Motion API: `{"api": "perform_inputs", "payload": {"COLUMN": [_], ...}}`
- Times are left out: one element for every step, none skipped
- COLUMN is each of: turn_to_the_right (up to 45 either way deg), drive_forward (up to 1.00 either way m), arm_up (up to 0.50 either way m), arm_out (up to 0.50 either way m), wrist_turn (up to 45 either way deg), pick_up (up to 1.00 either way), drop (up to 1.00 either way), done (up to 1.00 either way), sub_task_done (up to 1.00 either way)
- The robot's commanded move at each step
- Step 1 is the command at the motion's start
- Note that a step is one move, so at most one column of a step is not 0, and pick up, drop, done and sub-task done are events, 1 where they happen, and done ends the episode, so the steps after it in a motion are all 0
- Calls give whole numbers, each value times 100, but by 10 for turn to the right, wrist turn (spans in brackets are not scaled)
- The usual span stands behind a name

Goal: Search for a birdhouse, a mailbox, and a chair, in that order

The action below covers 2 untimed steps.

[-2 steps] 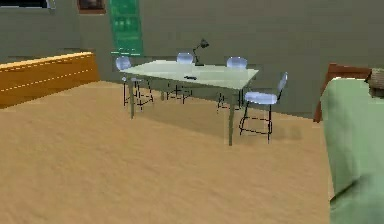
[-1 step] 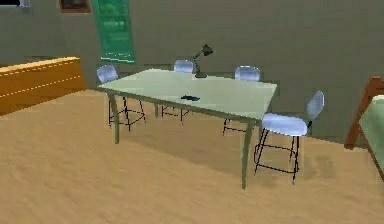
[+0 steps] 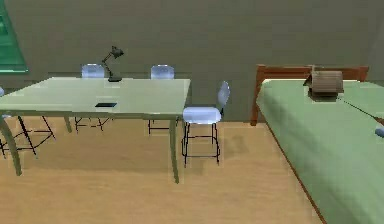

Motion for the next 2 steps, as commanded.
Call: {"api": "perform_inputs", "payload": {"turn_to_the_right": [0,0], "drive_forward": [80,0], "arm_up": [0,0], "arm_out": [0,0], "wrist_turn": [0,0], "pick_up": [0,0], "drop": [0,0], "done": [0,100], "sub_task_done": [0,0]}}
